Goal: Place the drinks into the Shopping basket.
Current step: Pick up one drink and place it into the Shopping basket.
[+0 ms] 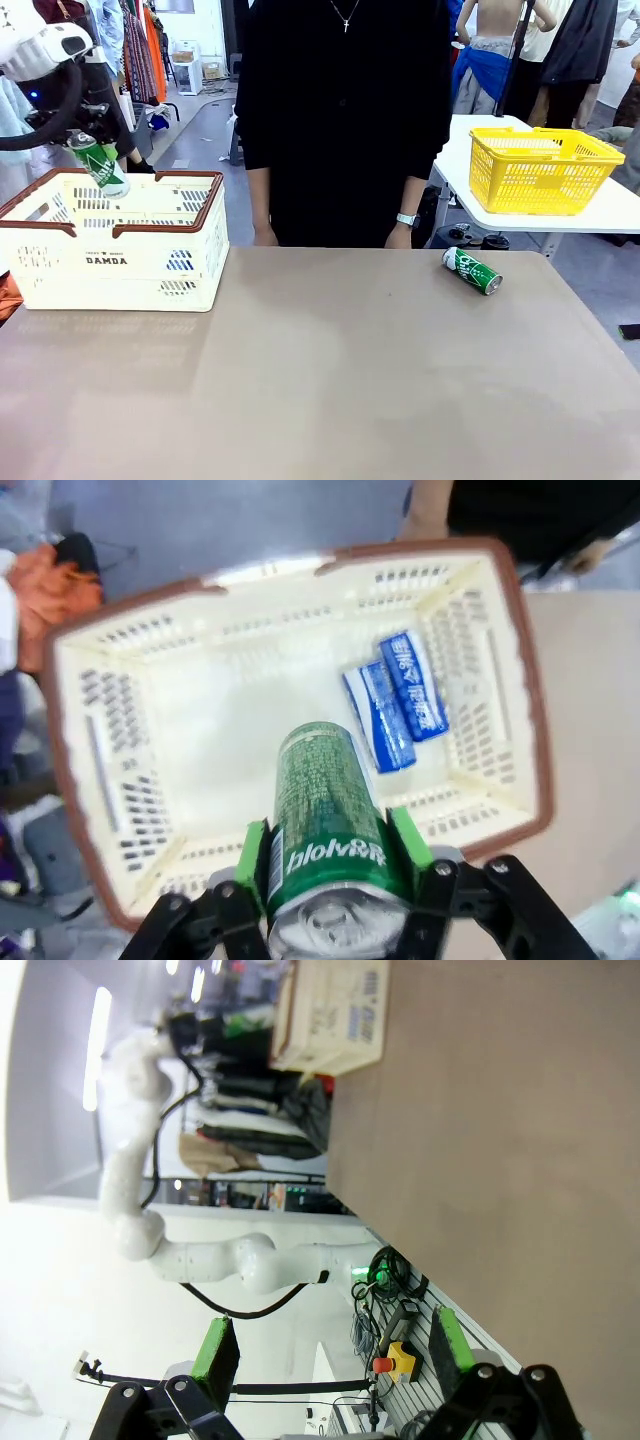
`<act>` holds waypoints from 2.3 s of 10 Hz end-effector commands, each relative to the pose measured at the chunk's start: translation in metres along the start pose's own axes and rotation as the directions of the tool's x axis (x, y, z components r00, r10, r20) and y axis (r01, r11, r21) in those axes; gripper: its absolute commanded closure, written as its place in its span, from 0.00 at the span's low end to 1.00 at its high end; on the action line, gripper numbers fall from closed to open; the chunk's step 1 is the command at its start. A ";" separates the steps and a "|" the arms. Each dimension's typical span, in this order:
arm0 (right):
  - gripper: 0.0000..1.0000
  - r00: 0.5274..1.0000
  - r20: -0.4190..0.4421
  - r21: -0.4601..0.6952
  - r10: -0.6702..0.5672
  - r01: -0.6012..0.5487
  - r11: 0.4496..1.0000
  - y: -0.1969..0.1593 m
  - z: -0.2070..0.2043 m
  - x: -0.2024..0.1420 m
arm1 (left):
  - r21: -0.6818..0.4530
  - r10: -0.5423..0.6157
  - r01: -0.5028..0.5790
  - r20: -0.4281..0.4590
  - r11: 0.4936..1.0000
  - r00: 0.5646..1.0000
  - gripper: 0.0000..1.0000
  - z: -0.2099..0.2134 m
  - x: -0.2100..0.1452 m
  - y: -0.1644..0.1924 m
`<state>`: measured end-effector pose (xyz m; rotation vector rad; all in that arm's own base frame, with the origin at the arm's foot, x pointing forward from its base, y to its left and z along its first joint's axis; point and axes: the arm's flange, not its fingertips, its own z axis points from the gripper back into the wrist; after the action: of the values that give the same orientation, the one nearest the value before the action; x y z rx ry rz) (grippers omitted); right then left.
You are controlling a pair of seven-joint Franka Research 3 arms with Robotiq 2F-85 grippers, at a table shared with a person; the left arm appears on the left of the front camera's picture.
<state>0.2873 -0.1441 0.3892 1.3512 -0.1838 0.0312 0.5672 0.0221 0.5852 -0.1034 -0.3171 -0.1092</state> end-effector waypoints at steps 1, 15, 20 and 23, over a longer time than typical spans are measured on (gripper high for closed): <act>0.00 1.000 -0.015 -0.006 -0.019 0.019 1.000 0.005 0.001 -0.002 | 0.030 -0.030 0.033 -0.086 0.999 0.996 1.00 -0.024 0.014 0.007; 0.00 1.000 -0.015 -0.006 -0.019 0.019 1.000 0.005 0.001 -0.002 | 0.009 -0.025 0.030 -0.348 1.000 0.937 0.00 -0.161 -0.001 0.018; 0.00 1.000 -0.015 -0.006 -0.019 0.019 1.000 0.005 0.001 -0.002 | -0.097 -0.041 0.015 -0.279 0.995 0.959 0.00 -0.118 -0.001 0.025; 0.00 1.000 -0.015 -0.006 -0.019 0.019 1.000 0.005 0.001 -0.002 | -0.346 -0.087 0.045 -0.106 0.937 0.991 0.00 -0.025 -0.031 0.039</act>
<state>0.2874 -0.1441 0.3891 1.3513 -0.1833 0.0310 0.5804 0.0463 0.5381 -0.3142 -0.1469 -0.1904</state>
